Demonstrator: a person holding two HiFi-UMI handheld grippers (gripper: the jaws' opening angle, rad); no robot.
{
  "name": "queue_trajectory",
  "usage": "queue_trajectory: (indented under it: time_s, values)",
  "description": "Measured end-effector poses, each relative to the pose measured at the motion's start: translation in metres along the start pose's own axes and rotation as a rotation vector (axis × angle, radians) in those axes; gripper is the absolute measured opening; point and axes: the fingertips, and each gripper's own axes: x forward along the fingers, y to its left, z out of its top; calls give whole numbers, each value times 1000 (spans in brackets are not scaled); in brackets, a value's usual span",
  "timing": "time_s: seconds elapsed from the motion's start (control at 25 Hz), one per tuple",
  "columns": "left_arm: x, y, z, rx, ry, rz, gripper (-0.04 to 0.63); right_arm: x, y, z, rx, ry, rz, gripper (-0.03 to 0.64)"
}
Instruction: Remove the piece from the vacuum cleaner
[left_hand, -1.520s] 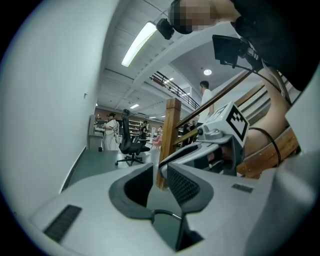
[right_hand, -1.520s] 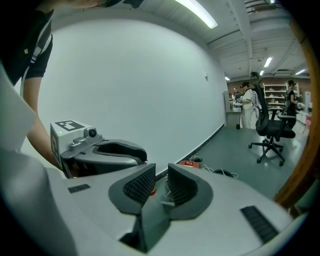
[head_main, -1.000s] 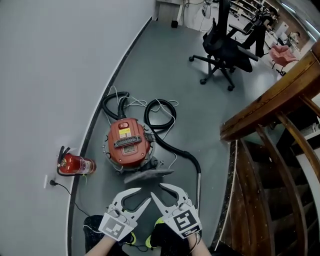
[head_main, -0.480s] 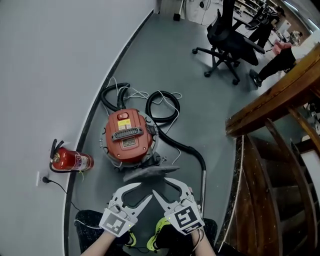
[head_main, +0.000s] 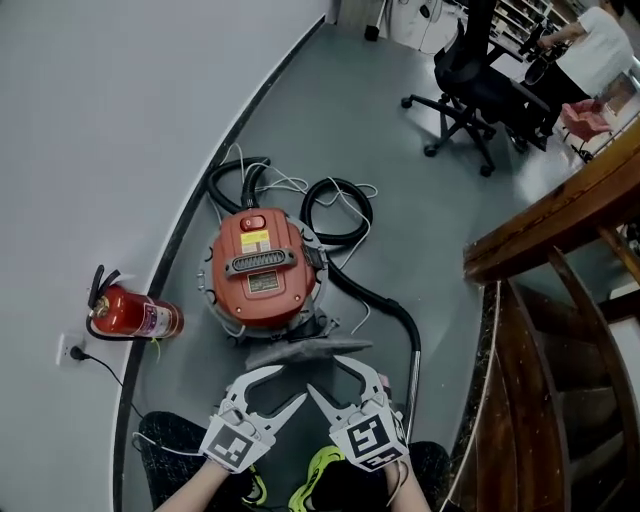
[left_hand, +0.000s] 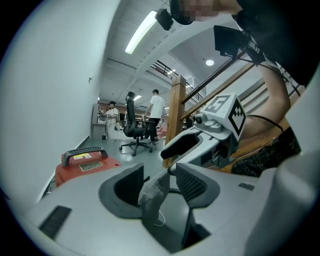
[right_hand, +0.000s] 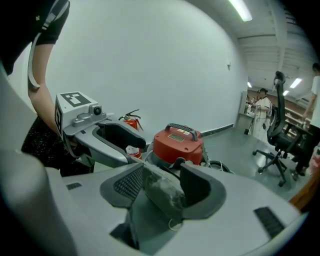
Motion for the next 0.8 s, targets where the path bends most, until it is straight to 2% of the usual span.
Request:
queue_trajectory:
  time_s: [0.4,0.6,0.8]
  values:
    - [20,9,-34,91,30,27,218,25,-18,-20,-130,-26,-48,255]
    - [27,10,-53,90,48,16,235,37,-19,-36,-142,-24,-32,270]
    - [34,8,-58,91,30,33,261,38,-23,-42,-202,2,-49,288]
